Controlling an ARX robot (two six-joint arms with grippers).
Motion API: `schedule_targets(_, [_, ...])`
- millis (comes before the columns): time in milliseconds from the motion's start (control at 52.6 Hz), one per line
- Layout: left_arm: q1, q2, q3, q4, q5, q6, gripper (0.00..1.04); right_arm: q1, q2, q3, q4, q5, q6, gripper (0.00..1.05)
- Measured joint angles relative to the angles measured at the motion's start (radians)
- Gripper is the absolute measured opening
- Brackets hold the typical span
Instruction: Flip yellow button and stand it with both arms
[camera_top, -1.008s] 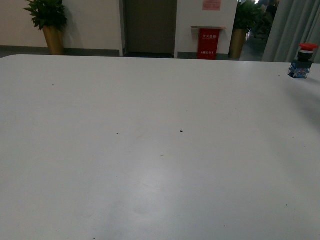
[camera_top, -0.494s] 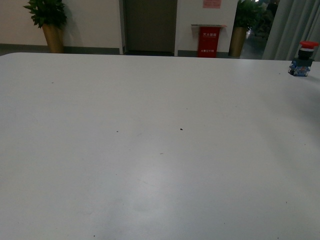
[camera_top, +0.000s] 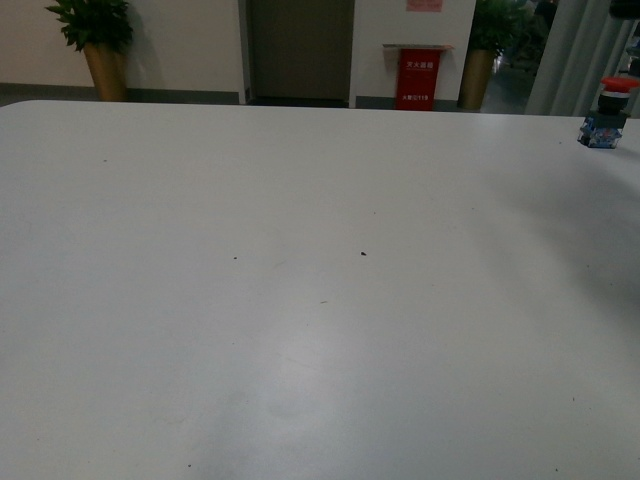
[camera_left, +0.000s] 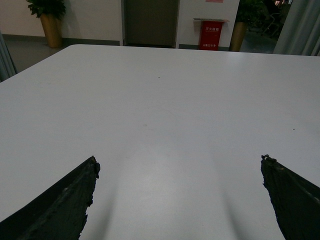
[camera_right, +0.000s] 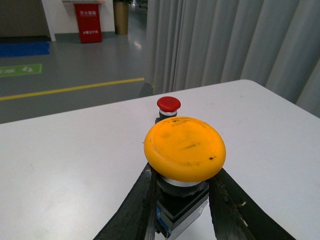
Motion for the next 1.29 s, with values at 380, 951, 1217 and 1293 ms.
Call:
schedule_targets(380, [0.000, 0.000, 0.000, 0.000, 0.000, 0.000, 0.98, -0.006, 0.124, 0.019, 0.073, 0.087, -0.002, 0.22])
schedule_targets(951, [0.000, 0.000, 0.000, 0.000, 0.000, 0.000, 0.98, -0.058, 0.235, 0.099, 0.043, 0.105, 0.018, 0.22])
schedule_targets(1217, [0.000, 0.000, 0.000, 0.000, 0.000, 0.000, 0.98, -0.097, 0.261, 0.104, 0.037, 0.101, 0.030, 0.22])
schedule_targets(1293, [0.000, 0.000, 0.000, 0.000, 0.000, 0.000, 0.98, -0.105, 0.268, 0.104, 0.035, 0.100, 0.031, 0.22])
